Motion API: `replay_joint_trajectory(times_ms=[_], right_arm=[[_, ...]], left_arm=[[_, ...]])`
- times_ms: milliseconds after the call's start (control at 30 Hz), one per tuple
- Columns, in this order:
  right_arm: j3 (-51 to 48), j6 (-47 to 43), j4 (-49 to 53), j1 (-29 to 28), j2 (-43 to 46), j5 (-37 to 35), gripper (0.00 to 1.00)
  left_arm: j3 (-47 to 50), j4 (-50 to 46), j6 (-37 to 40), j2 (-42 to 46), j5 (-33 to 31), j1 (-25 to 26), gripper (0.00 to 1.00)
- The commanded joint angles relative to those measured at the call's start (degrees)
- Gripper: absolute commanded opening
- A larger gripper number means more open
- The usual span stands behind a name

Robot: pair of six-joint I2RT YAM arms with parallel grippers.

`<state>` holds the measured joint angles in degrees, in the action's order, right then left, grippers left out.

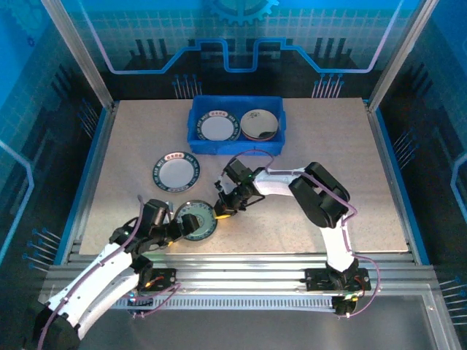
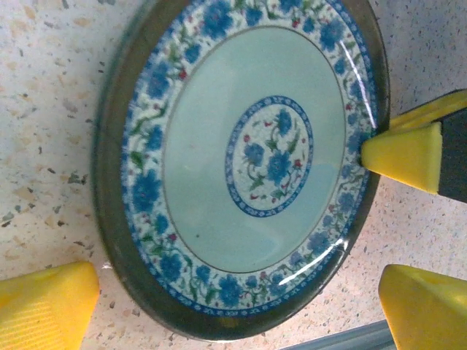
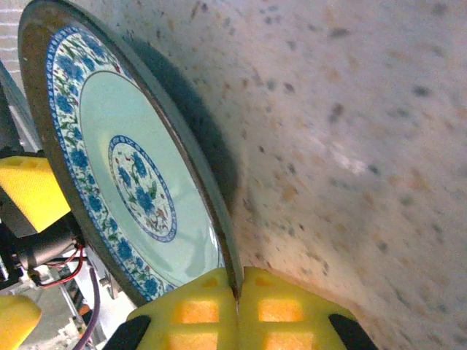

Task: Place the plates into the plastic bin on the countertop

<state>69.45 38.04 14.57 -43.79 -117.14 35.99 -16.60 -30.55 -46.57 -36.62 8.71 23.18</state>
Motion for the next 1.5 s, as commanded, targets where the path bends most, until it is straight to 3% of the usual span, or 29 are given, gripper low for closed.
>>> replay_joint_trajectory(times_ms=[0,133,400,500,567,633,667,867,900,1033,1133,1267,1467], right_arm=[[-4.1,3.1,-3.7,2.7,4.8,2.2,0.0],[-7.8,4.0,-5.4,4.5,9.0,3.5,0.0],[-12.1,6.6,-9.7,5.5,14.3,6.3,0.0],[-13.1,8.1,-11.8,5.6,15.7,7.2,0.0],[-13.6,8.5,-12.4,5.7,16.5,7.3,0.0],[-13.6,8.4,-11.9,5.8,17.3,7.1,0.0],[-13.7,8.3,-11.6,5.8,17.6,6.8,0.0],[-13.7,8.0,-11.2,5.9,19.3,6.1,0.0],[-13.9,8.0,-11.3,6.0,19.4,5.6,0.04],[-14.7,7.4,-11.2,6.9,20.3,3.5,0.35],[-16.9,9.1,-12.2,9.0,22.9,1.8,0.48],[-21.3,11.0,-13.9,13.6,30.0,-0.4,0.53],[-24.2,9.4,-5.8,21.6,44.9,-8.9,0.55]], left_arm=[[-2.7,2.4,1.8,-0.8,-1.6,0.3,0.98],[-3.3,5.8,1.5,-0.9,-2.2,0.2,0.91],[-6.6,10.8,2.8,-7.4,-1.4,0.1,0.63],[-7.4,11.8,3.0,-8.9,-1.4,-0.1,0.47],[-8.0,12.1,3.3,-9.2,-1.3,0.0,0.29],[-8.9,11.5,3.6,-9.2,-1.7,0.0,0.04],[-9.3,11.0,3.7,-9.2,-2.0,0.0,0.0],[-11.6,10.9,5.1,-8.9,-2.1,-0.1,0.0],[-12.1,11.2,5.1,-9.0,-2.1,-0.1,0.0],[-14.3,13.3,5.8,-10.5,-2.0,-0.1,0.0],[-16.8,14.5,6.5,-12.7,-2.8,-0.1,0.0],[-20.2,15.8,7.8,-16.3,-3.4,-0.2,0.0],[-26.7,17.6,11.0,-23.0,-3.4,-0.4,0.0]])
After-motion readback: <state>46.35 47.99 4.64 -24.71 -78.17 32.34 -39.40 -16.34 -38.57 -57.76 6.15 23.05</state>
